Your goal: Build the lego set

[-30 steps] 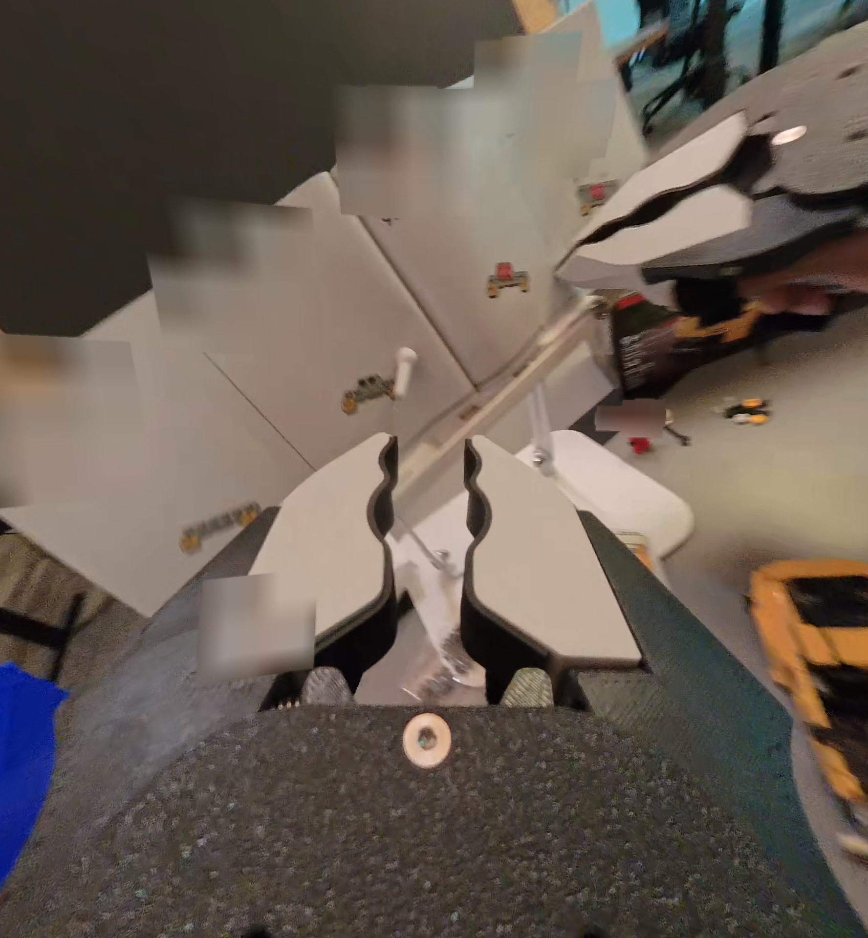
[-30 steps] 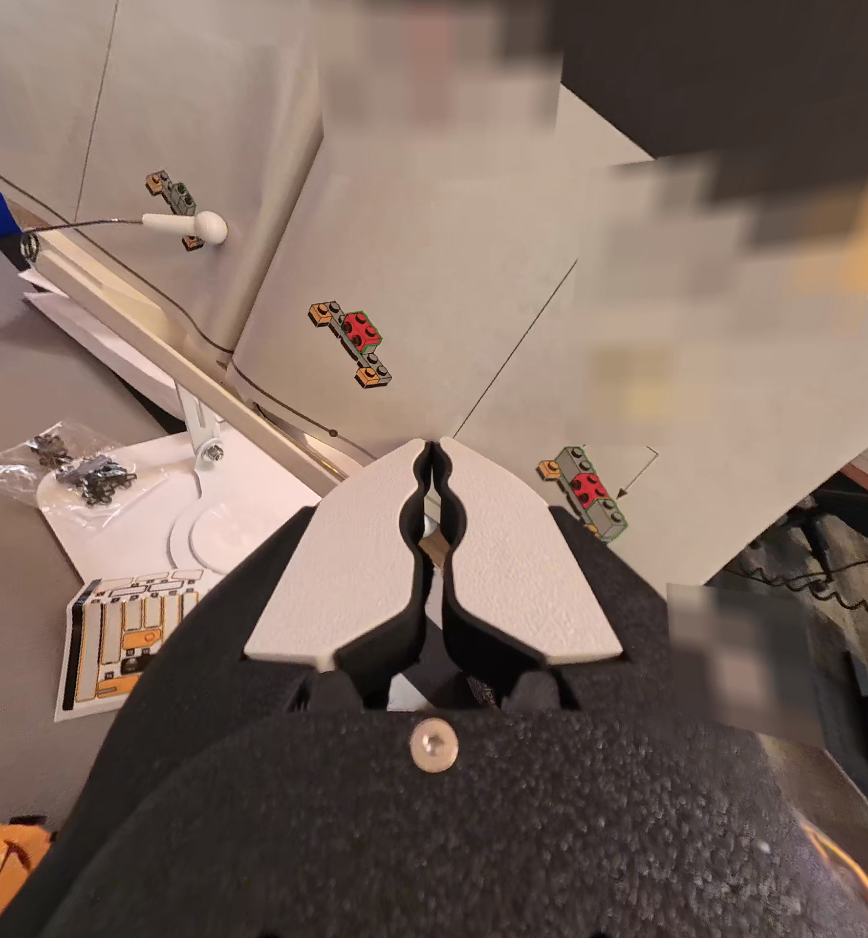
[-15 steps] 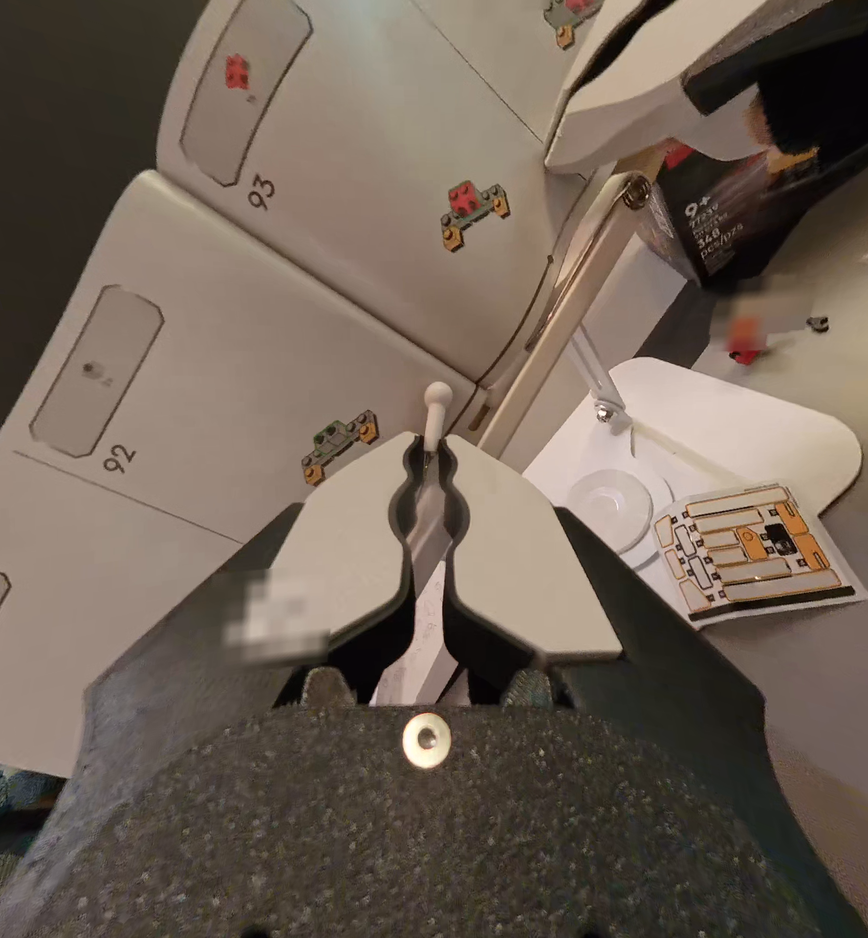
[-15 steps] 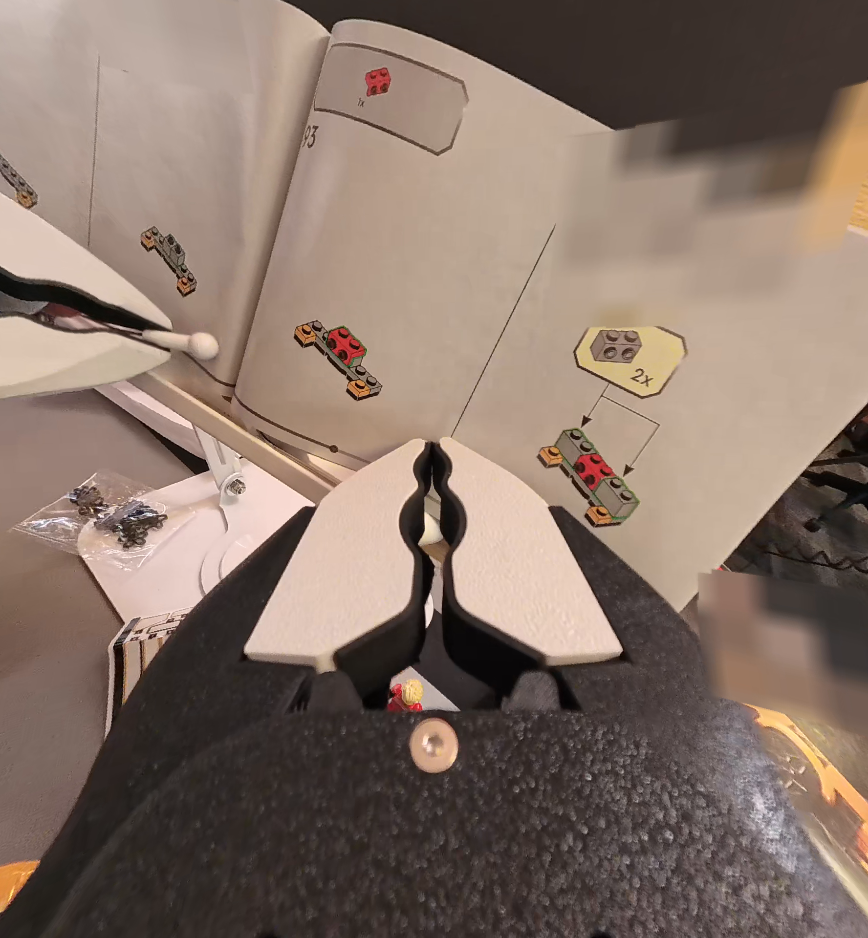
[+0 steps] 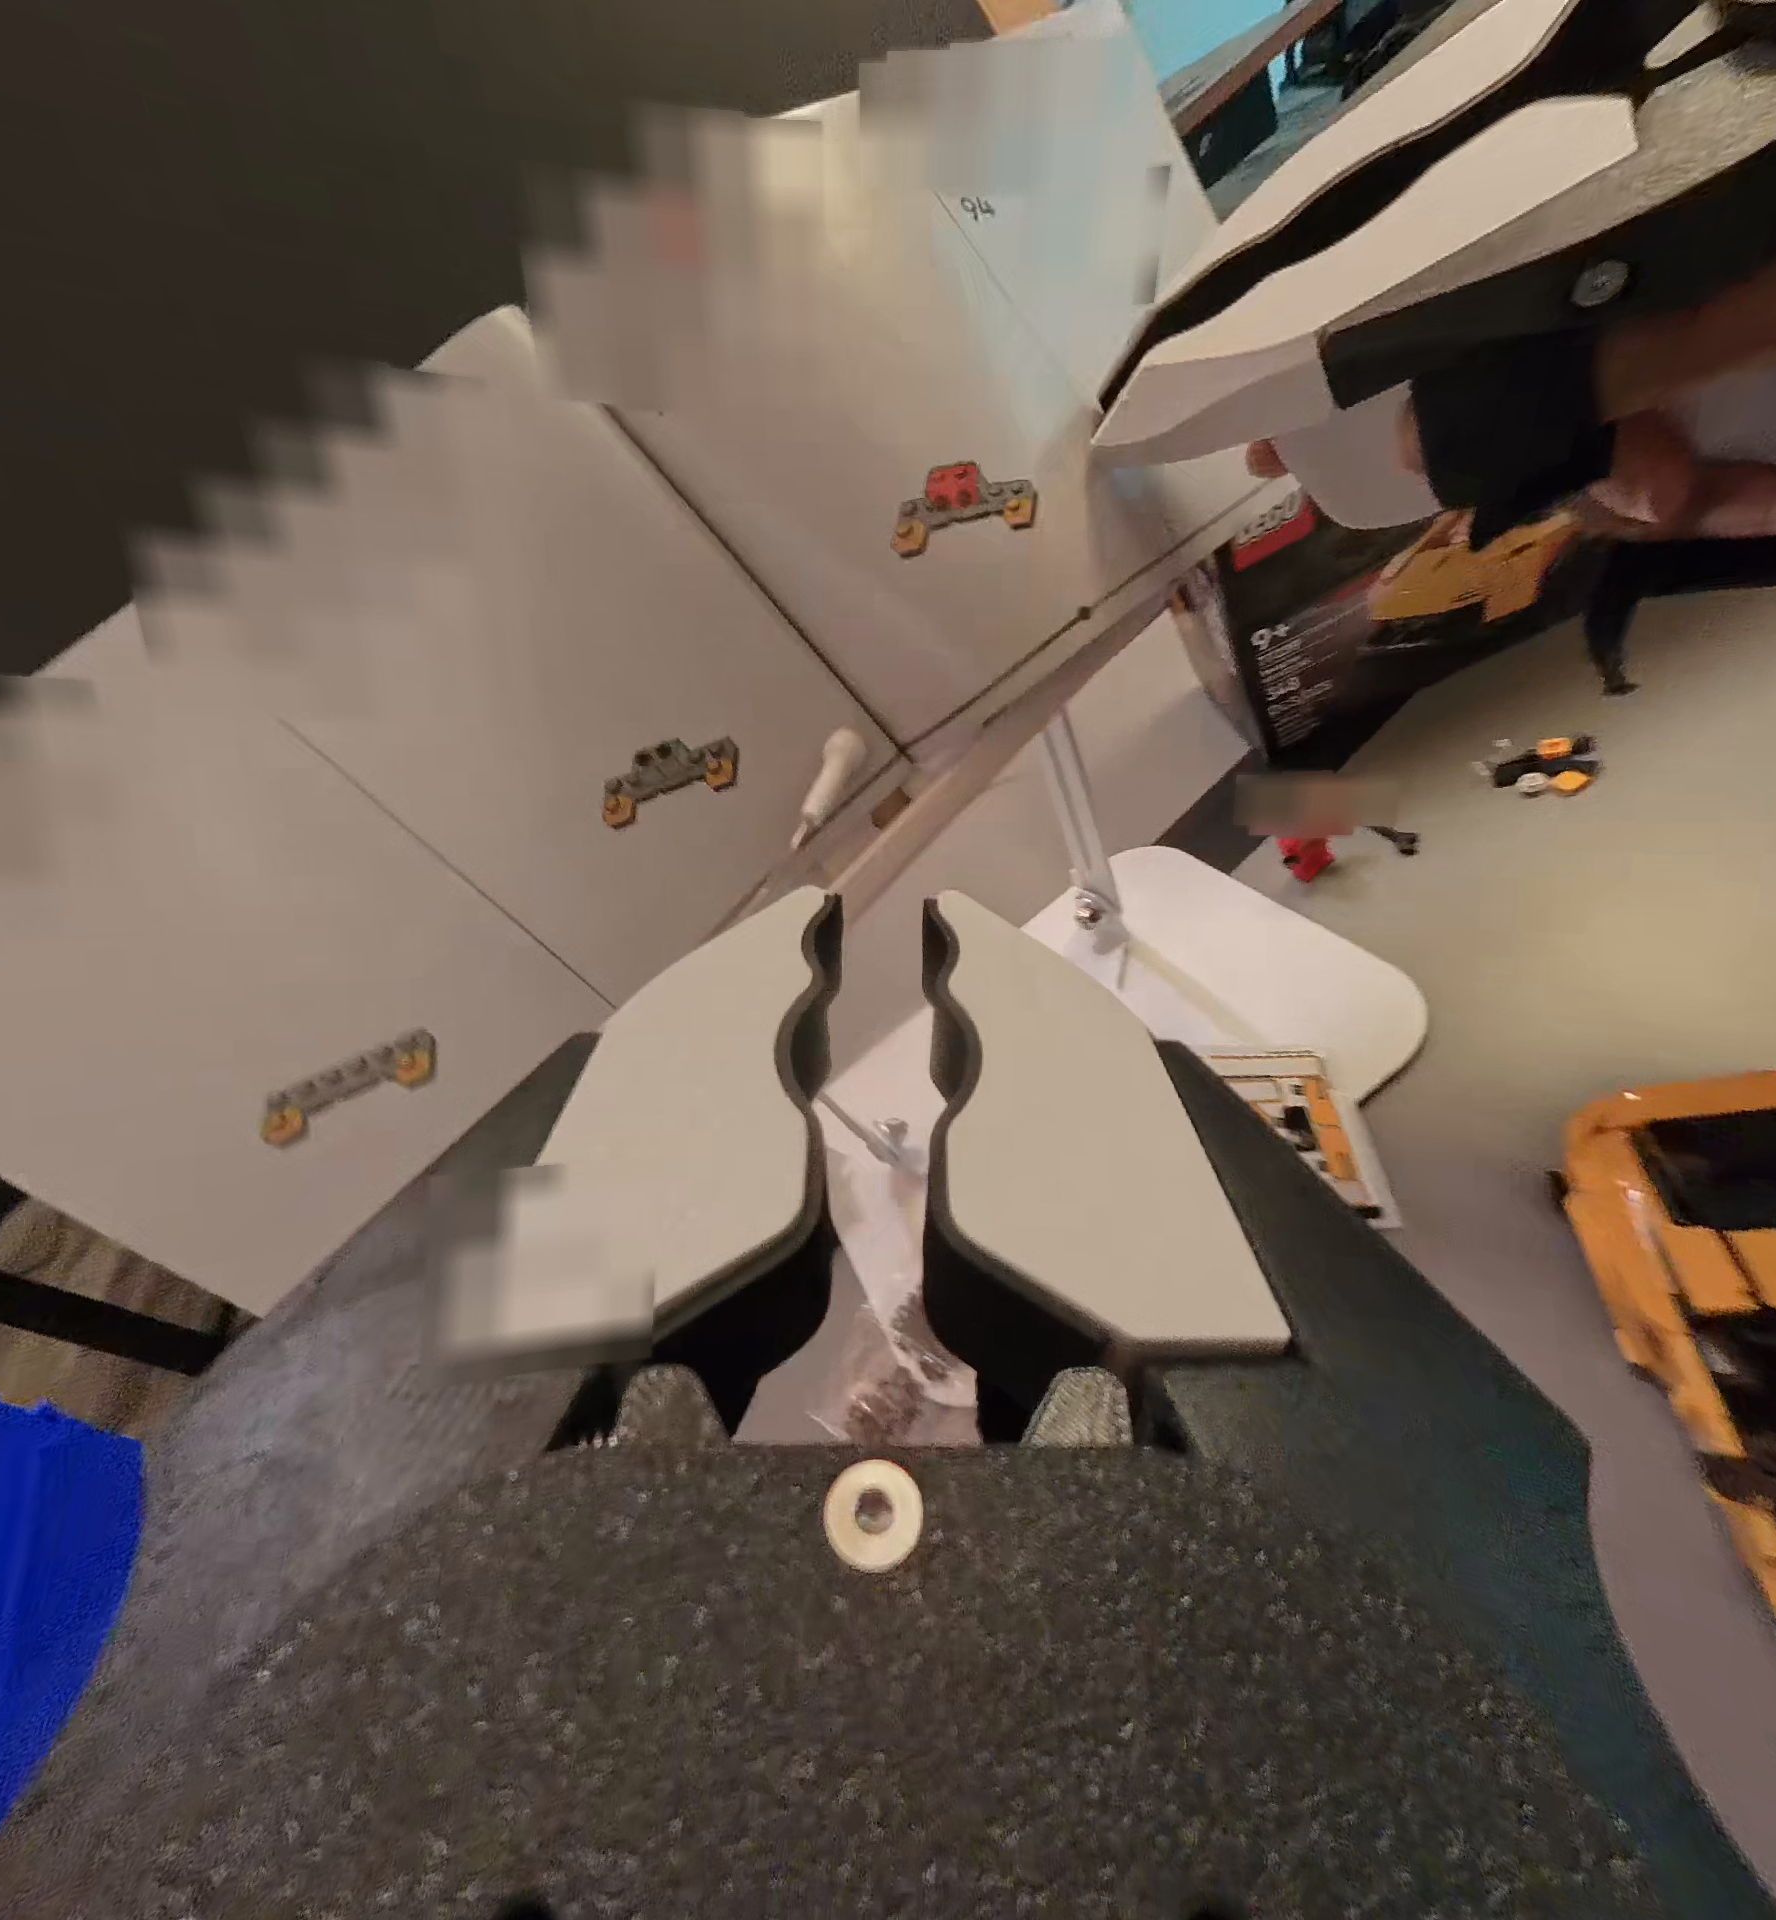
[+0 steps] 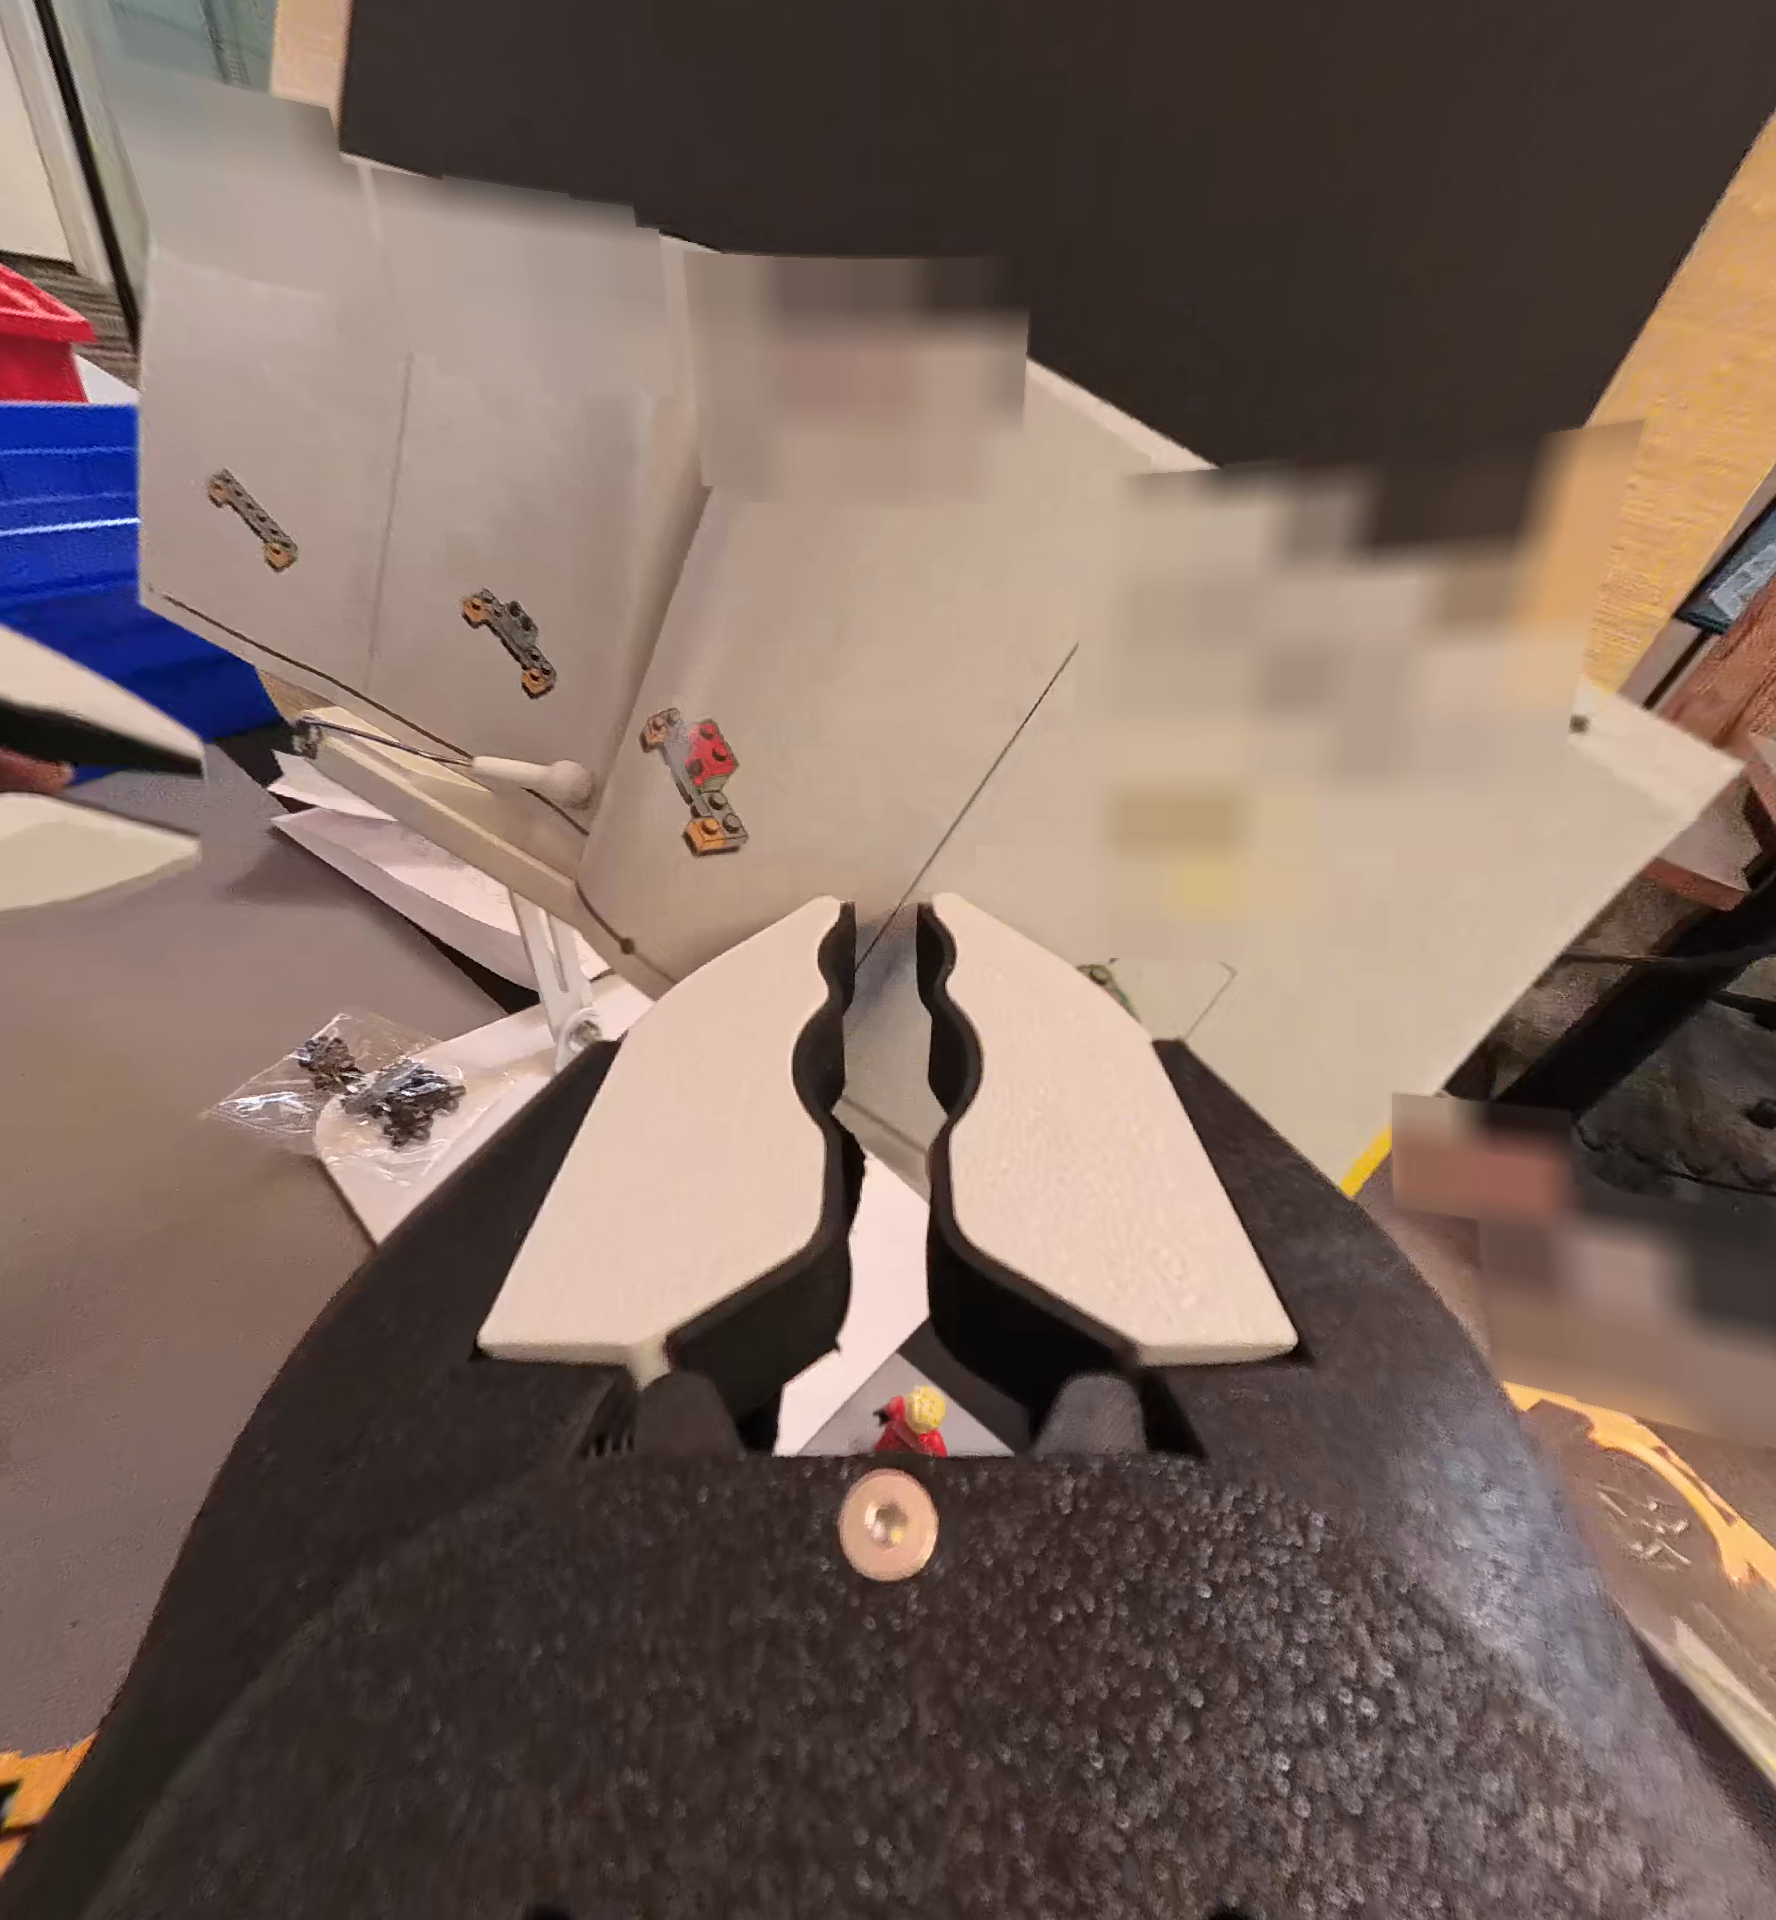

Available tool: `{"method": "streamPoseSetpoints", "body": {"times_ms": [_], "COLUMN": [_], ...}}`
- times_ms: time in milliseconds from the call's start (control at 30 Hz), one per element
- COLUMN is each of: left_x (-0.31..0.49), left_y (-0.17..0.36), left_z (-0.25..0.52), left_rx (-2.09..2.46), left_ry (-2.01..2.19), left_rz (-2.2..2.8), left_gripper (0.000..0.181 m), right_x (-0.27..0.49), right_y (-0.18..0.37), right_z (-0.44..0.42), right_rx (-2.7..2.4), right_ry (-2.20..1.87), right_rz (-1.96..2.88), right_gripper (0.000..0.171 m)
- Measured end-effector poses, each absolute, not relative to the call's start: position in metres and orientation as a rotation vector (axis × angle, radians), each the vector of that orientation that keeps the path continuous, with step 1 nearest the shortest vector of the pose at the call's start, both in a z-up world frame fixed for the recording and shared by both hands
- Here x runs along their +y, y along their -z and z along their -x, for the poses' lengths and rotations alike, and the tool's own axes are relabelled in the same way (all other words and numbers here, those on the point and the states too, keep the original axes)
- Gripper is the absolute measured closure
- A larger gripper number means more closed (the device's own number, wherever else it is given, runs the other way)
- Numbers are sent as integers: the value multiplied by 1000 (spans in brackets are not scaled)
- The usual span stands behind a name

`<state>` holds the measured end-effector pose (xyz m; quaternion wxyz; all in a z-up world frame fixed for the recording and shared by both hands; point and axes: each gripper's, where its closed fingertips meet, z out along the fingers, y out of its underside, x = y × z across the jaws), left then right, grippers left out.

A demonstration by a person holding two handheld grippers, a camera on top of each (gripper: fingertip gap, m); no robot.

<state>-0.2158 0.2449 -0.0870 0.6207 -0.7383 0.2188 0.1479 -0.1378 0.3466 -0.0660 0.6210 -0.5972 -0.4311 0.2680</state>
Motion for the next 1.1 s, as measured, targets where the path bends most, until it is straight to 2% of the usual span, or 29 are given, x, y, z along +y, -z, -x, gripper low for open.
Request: {"method": "streamPoseSetpoints", "body": {"times_ms": [300,567,800,933,1100], "left_x": [207,155,98,64,17], "left_y": [103,79,100,120,125], "left_z": [208,212,221,231,256], "left_rx": [443,331,268,237,134], "left_ry": [-209,-58,35,44,61], "left_rz": [1686,1573,1614,1662,1704], "left_gripper": [169,181,181,181,181], "right_x": [316,266,207,178,173], "right_y": [61,56,107,139,142], "right_z": [128,83,43,32,25], "right_rx": [-971,-828,-787,-836,-855], "right_ry": [-613,-667,-731,-806,-849], "right_rz": [1346,1315,1447,1477,1440], "right_gripper": [159,161,171,171,171]}}
